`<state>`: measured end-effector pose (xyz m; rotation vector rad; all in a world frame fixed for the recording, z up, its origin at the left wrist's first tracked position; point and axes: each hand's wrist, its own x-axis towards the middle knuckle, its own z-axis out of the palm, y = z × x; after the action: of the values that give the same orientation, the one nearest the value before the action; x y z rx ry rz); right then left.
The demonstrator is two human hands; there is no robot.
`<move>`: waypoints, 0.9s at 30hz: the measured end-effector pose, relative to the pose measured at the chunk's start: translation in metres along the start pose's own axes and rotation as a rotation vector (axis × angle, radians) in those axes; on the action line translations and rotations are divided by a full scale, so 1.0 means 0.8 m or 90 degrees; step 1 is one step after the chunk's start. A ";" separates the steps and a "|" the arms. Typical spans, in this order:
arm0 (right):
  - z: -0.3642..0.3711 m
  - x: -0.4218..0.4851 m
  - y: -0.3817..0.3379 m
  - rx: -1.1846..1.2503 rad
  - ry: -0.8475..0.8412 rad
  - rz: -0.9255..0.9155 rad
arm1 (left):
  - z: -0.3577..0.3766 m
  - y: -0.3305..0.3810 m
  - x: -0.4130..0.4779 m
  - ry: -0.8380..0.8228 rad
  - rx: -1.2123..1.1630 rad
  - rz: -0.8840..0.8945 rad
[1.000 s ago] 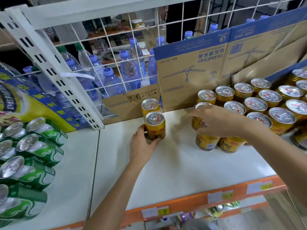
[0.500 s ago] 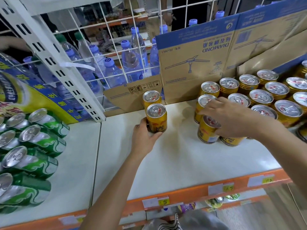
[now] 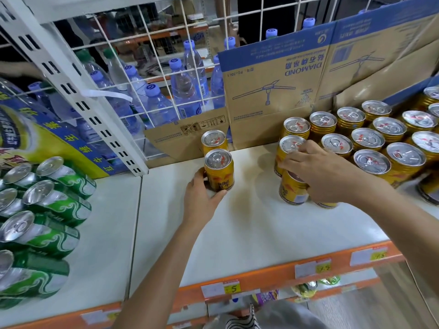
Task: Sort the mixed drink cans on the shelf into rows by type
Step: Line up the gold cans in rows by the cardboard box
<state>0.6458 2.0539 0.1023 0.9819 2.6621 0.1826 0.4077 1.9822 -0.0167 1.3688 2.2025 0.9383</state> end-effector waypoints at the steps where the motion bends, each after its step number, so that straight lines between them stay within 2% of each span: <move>1: -0.001 0.000 0.001 0.007 0.002 -0.005 | -0.001 0.003 -0.004 0.021 -0.006 -0.011; 4: -0.003 0.002 0.002 0.040 0.008 -0.028 | -0.005 0.009 -0.026 0.100 0.000 -0.004; 6: -0.003 0.005 -0.003 0.112 0.003 -0.054 | -0.008 0.008 -0.042 0.107 0.000 0.034; 10: -0.007 0.016 -0.022 0.292 0.008 -0.117 | -0.012 0.009 -0.061 -0.040 -0.028 0.085; 14: -0.012 0.036 -0.044 0.342 0.020 -0.181 | -0.017 0.015 -0.070 -0.164 -0.121 0.085; 27: -0.011 0.071 -0.075 0.380 0.021 -0.274 | -0.018 0.004 -0.063 -0.115 -0.017 0.061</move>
<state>0.5650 2.0450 0.0846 0.5097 2.9360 -0.7269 0.4241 1.9335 -0.0056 1.4967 1.9993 0.8380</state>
